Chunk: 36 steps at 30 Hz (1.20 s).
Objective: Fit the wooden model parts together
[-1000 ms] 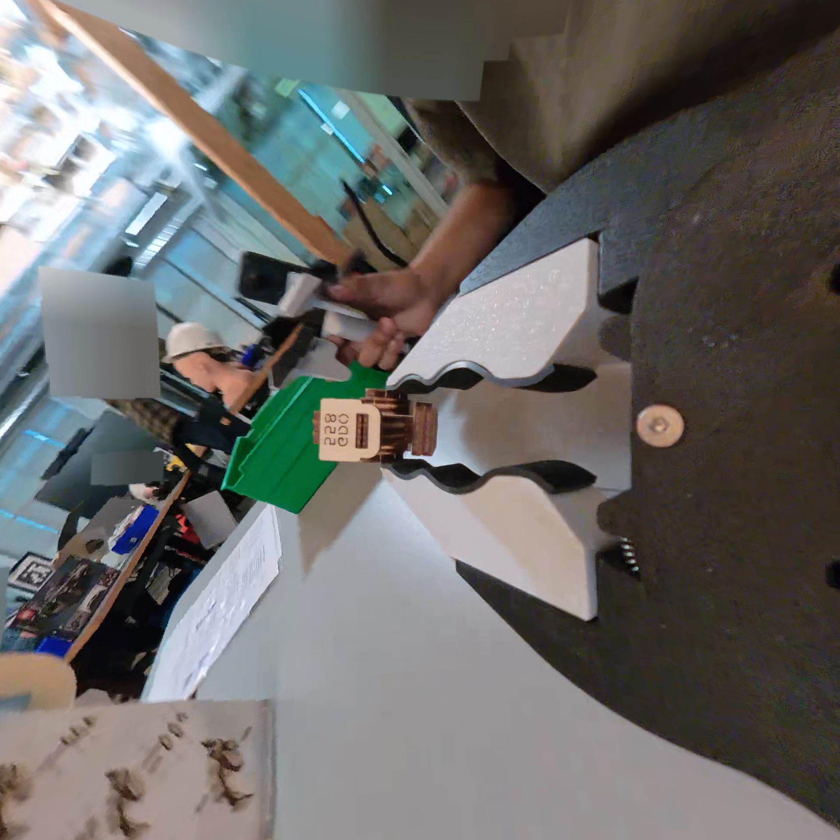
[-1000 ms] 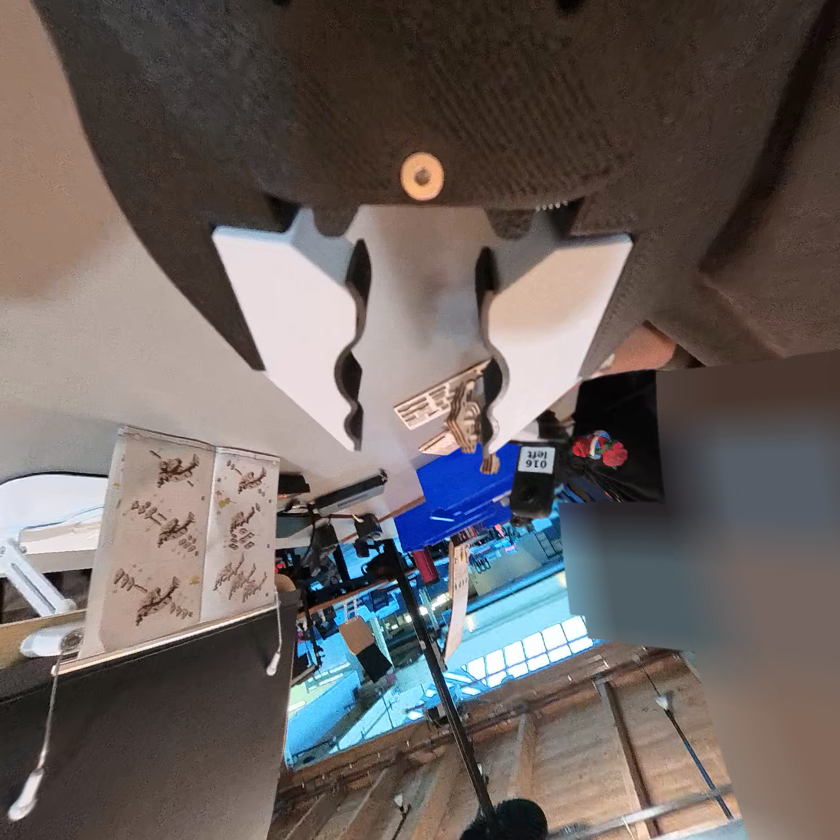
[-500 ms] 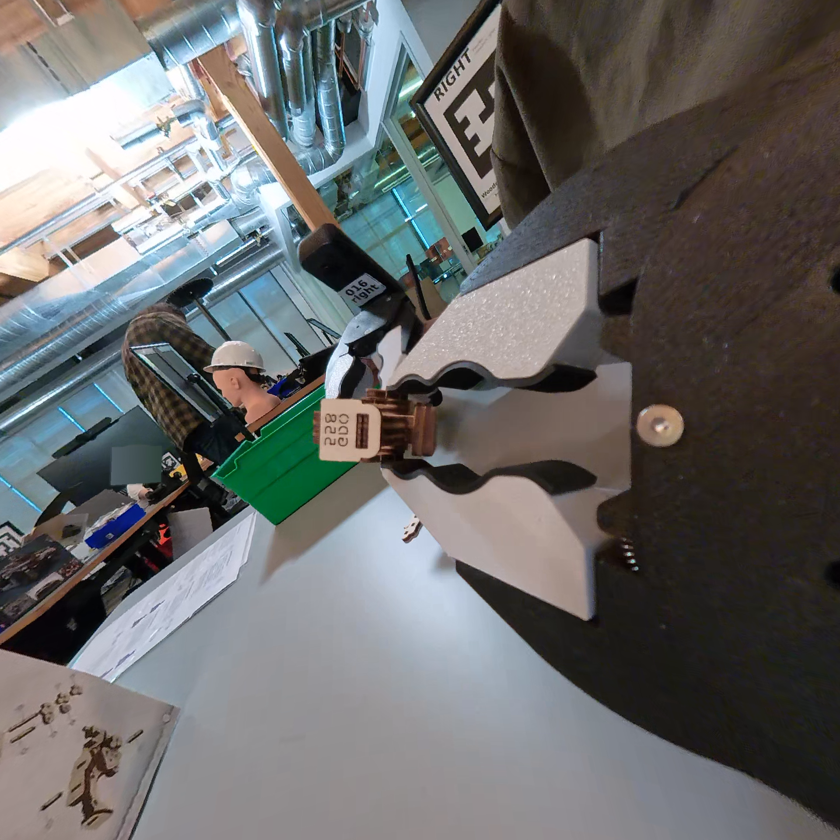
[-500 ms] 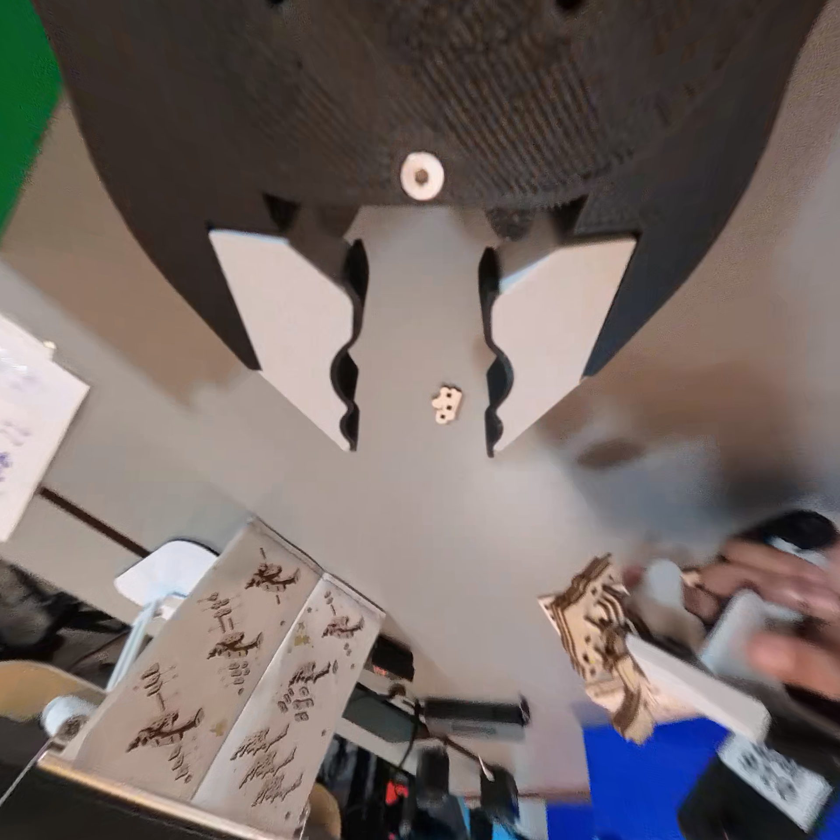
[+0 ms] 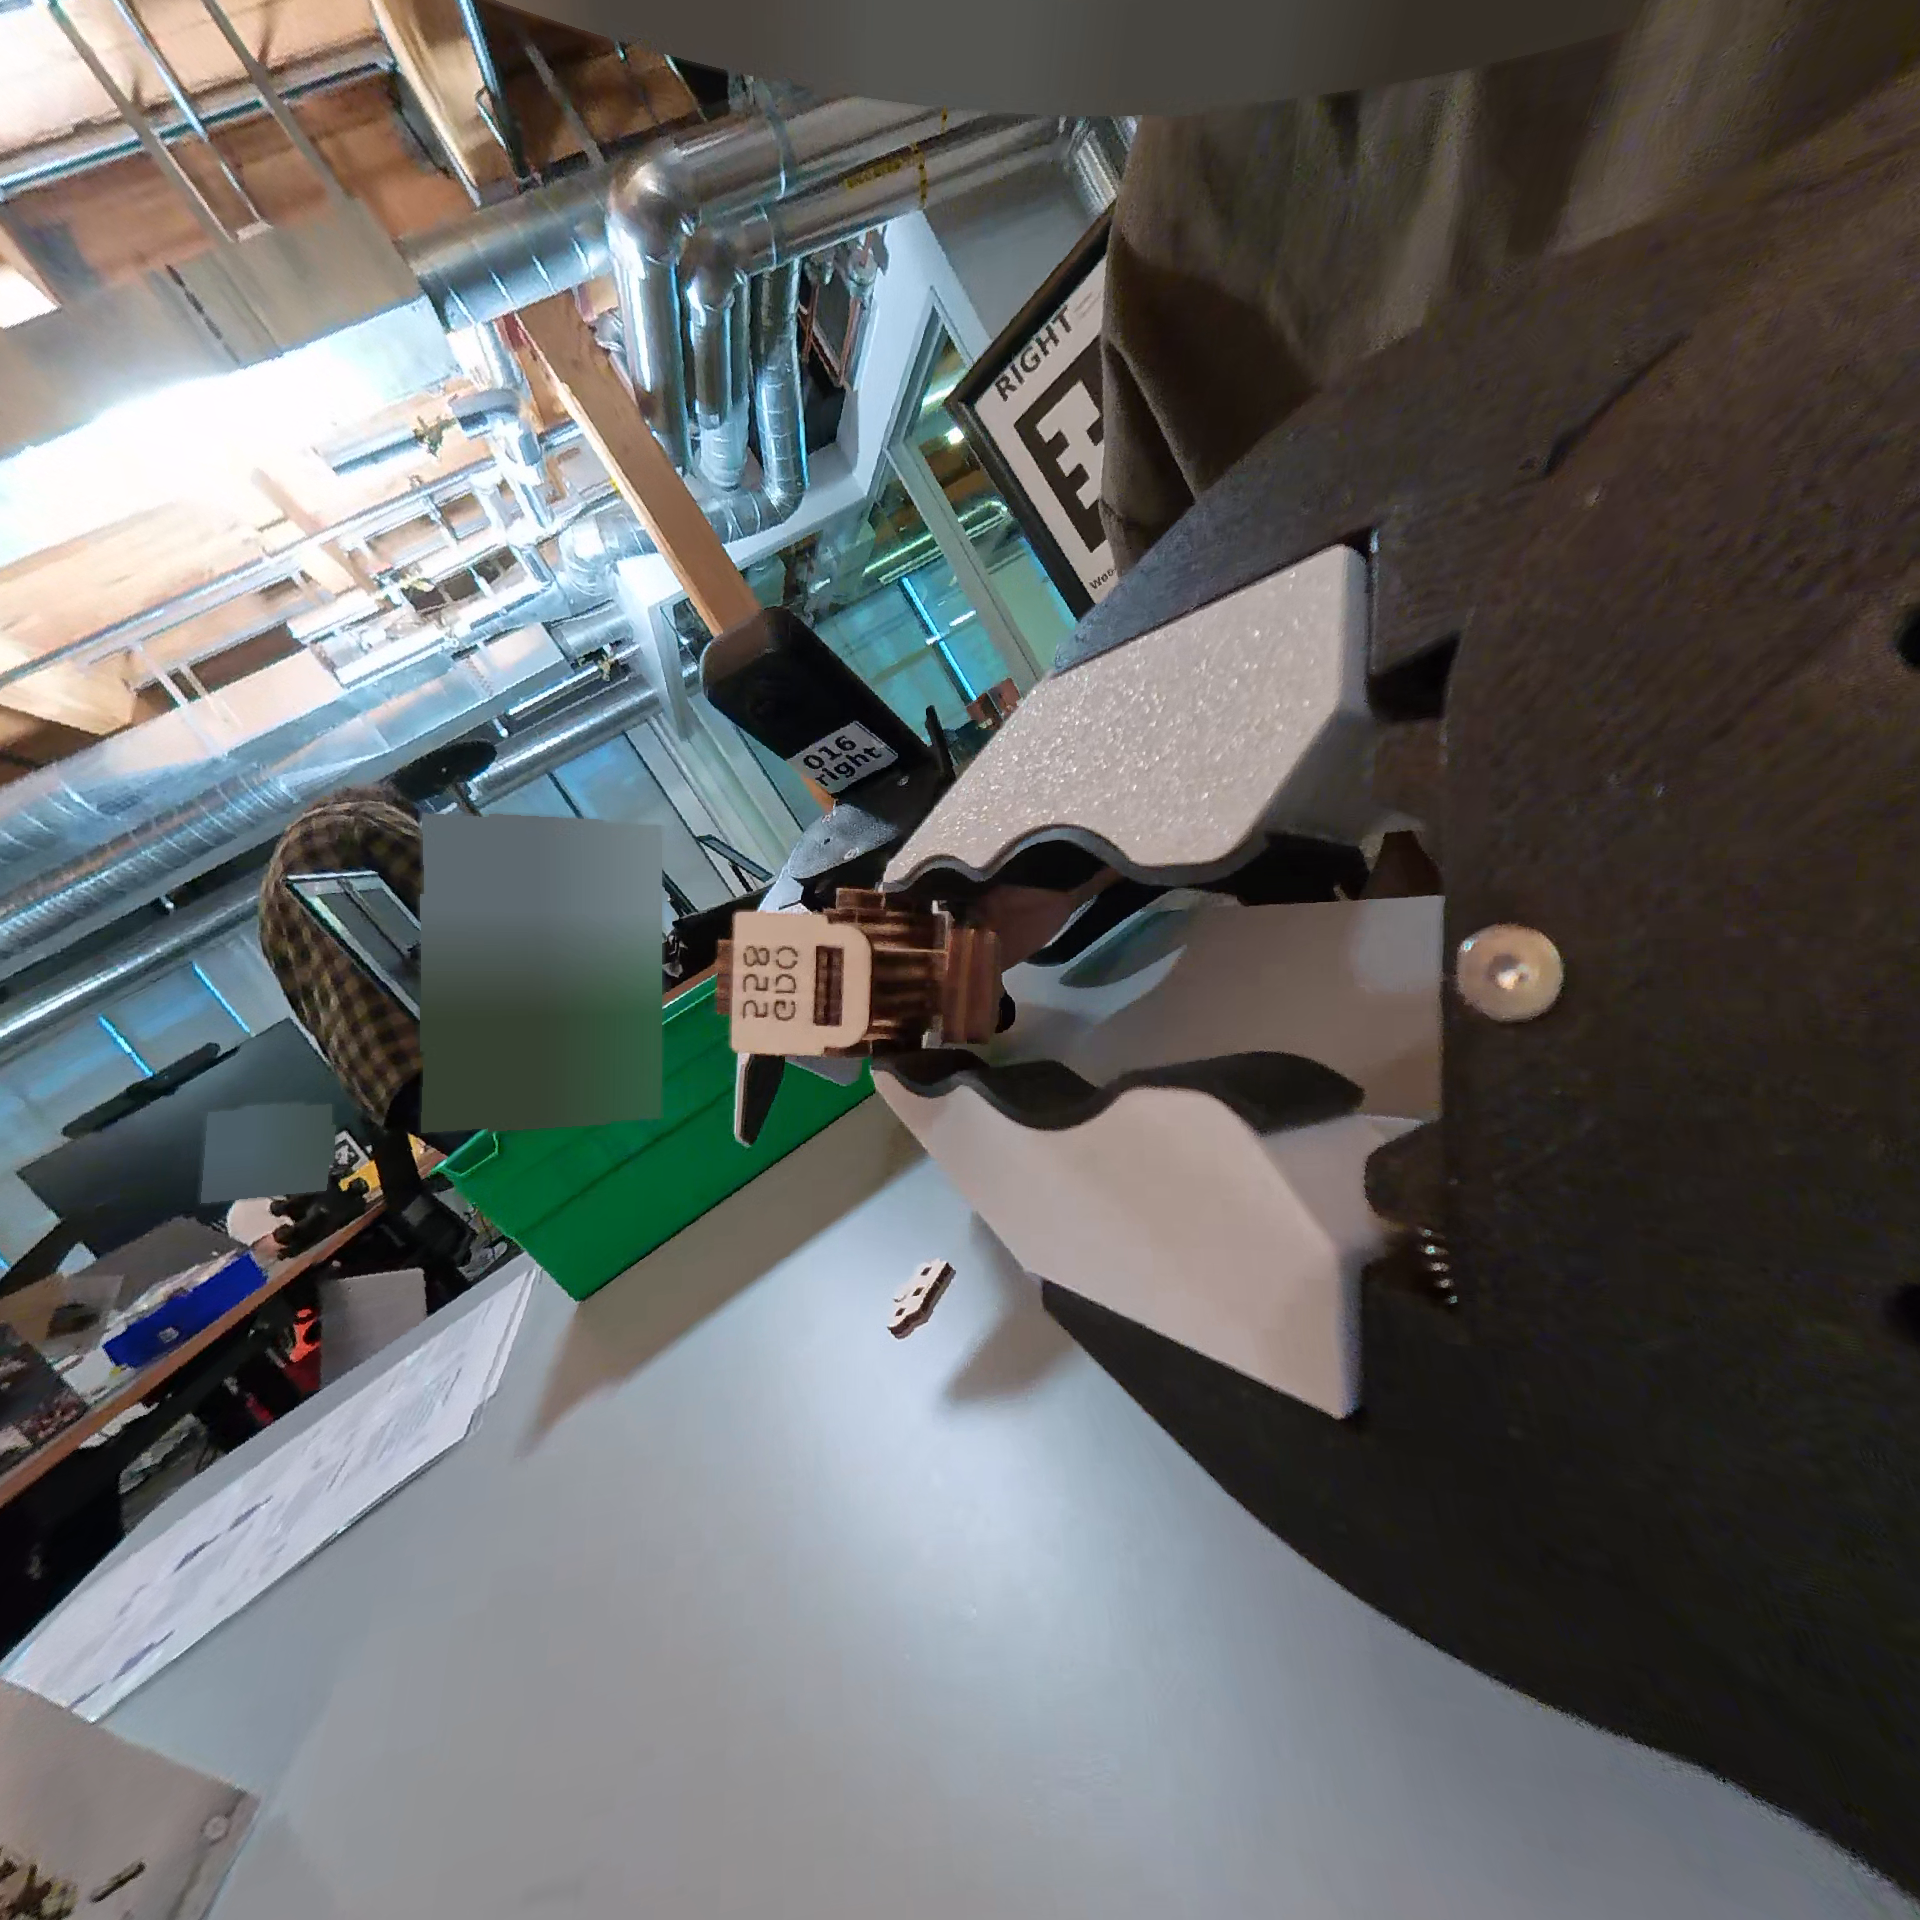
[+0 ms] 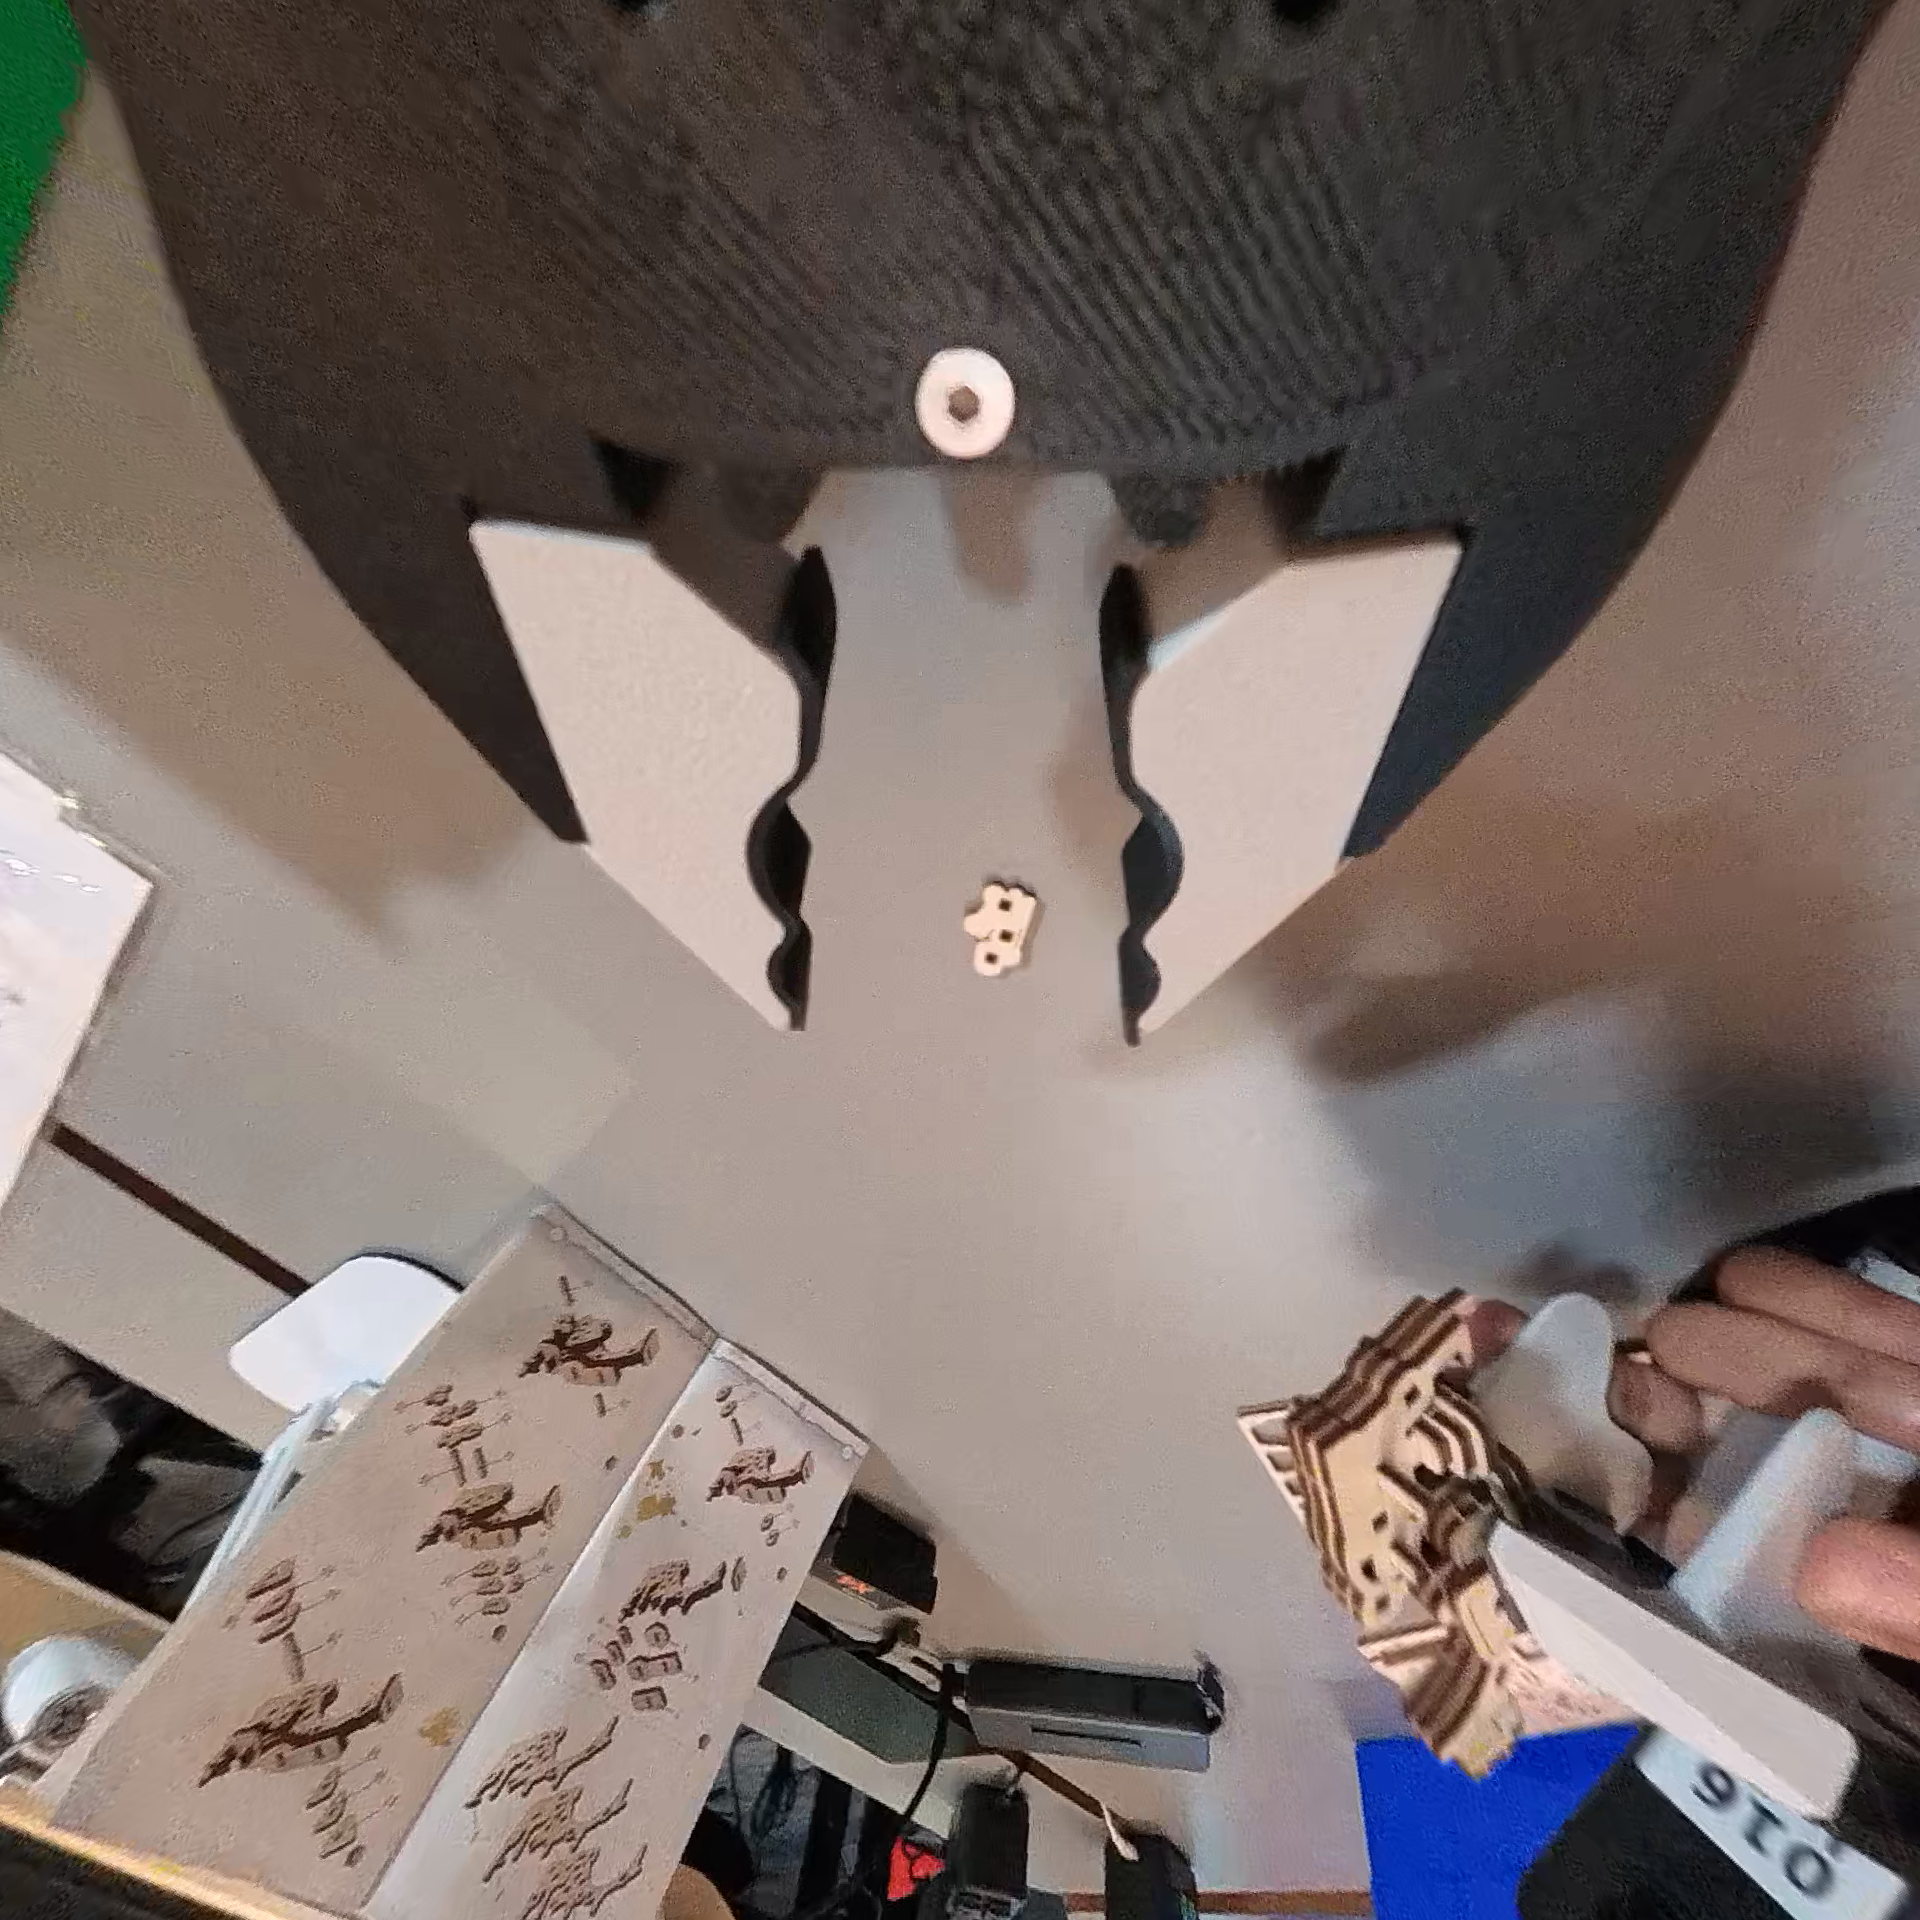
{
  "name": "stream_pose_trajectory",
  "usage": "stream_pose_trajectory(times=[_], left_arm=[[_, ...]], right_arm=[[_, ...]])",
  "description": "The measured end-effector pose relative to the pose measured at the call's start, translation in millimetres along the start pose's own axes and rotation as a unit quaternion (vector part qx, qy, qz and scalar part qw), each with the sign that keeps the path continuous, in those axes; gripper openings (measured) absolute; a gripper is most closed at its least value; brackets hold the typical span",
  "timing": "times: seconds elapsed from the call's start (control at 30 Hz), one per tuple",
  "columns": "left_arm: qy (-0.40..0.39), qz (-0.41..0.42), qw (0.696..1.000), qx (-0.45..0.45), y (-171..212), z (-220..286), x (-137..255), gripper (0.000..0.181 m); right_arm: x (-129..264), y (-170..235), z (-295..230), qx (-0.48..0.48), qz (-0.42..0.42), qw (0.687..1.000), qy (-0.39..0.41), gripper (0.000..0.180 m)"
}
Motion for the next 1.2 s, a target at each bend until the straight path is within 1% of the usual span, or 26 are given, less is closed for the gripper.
stream_pose_trajectory(times=[0.27,0.53,0.63,0.8,1.07,1.2], left_arm=[[0.011,0.006,0.997,0.072,-8,-13,4,0.025],[0.010,0.011,0.997,0.081,-13,-17,5,0.025],[0.022,0.018,0.996,0.080,-16,-13,6,0.024],[0.020,0.017,0.998,0.060,-14,-9,5,0.025],[0.005,-0.001,0.999,-0.038,-1,4,-5,0.025],[0.005,-0.008,0.999,-0.051,5,9,-6,0.025]], right_arm=[[-4,1,-3,-0.064,0.030,0.996,-0.050,0.058],[-3,-2,0,-0.135,0.069,0.984,-0.095,0.057],[-1,-5,1,-0.151,0.086,0.979,-0.104,0.056],[1,-7,0,-0.144,0.091,0.980,-0.104,0.054],[-2,-16,-9,-0.111,0.094,0.983,-0.114,0.048],[0,-17,-12,-0.113,0.100,0.981,-0.120,0.046]])
Point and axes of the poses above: each gripper's, where its closed fingertips meet, x back along the fingers, y out of its underside, z = x × y across the jaws, the point moved 1 cm from there along x, back along the fingers, and after that the axes turned 15 degrees about -y, right-handed, at the moved point
